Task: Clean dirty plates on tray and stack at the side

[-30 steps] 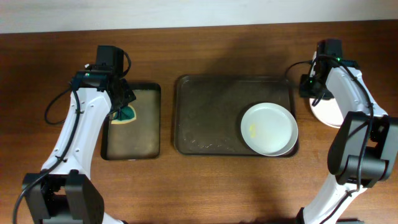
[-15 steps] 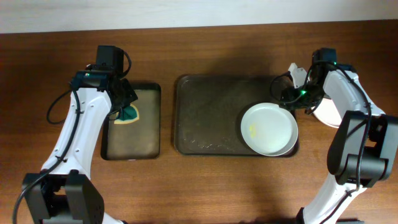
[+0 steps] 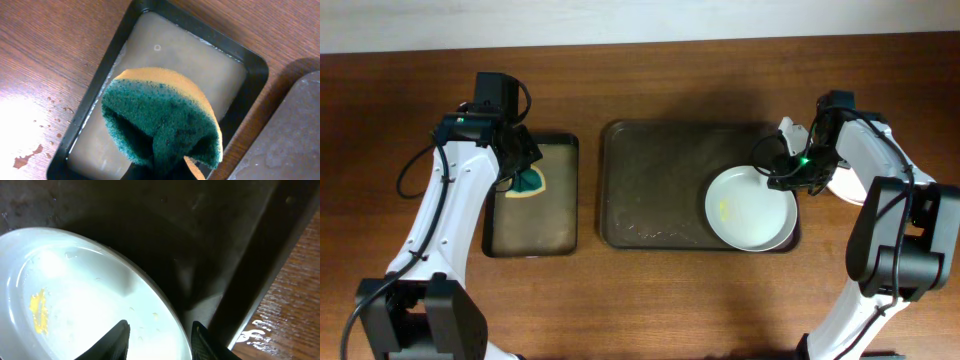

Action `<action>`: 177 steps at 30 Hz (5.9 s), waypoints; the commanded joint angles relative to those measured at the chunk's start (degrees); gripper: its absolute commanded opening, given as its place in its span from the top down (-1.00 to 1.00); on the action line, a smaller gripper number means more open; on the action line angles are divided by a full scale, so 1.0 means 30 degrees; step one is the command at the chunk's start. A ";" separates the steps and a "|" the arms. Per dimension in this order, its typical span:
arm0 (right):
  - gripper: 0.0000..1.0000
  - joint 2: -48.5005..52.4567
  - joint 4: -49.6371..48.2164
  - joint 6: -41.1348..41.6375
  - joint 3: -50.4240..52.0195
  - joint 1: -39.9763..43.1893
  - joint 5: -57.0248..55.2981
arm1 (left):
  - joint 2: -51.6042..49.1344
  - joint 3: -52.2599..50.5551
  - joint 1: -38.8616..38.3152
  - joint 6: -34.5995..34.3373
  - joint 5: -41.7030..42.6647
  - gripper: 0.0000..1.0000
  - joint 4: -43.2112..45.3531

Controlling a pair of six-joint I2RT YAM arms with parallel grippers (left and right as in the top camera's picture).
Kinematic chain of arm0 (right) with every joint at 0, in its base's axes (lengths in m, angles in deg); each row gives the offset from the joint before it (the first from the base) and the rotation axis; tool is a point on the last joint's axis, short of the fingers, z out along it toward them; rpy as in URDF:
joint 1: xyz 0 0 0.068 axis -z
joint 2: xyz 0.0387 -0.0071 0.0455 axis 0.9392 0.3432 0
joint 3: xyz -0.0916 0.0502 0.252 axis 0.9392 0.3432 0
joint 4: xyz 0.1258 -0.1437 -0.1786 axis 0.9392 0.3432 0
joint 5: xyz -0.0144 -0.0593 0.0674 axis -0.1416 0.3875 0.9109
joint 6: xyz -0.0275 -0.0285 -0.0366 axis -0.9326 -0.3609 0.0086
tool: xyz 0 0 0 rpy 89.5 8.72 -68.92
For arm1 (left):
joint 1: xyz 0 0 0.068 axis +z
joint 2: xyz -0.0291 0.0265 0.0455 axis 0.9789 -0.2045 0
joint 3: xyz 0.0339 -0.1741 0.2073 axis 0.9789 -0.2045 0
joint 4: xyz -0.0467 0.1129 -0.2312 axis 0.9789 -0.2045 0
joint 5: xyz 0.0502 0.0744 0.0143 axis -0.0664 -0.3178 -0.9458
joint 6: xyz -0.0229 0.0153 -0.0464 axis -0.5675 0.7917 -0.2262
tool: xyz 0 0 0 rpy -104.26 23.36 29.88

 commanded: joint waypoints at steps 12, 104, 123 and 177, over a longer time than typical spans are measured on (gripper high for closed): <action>-0.04 -0.0168 -0.0532 0.6426 0.0138 -0.4299 -0.4801 | 0.0066 -0.0095 0.0058 0.0641 0.1574 1.00 0.0393; 0.92 -0.0160 -0.3679 1.1351 0.3140 -0.5821 0.0270 | -0.9653 0.6674 -0.9959 0.0328 0.4437 1.00 0.3468; 0.92 -0.0197 -0.3723 1.1285 0.2914 -0.5632 0.0277 | -1.0426 0.7096 -0.9420 0.1086 -1.0222 1.00 -0.1450; 0.92 -0.3534 0.3075 0.6178 -0.5246 -1.8309 -2.9973 | 0.0131 0.2018 -0.0058 0.1676 0.1129 -0.99 0.1588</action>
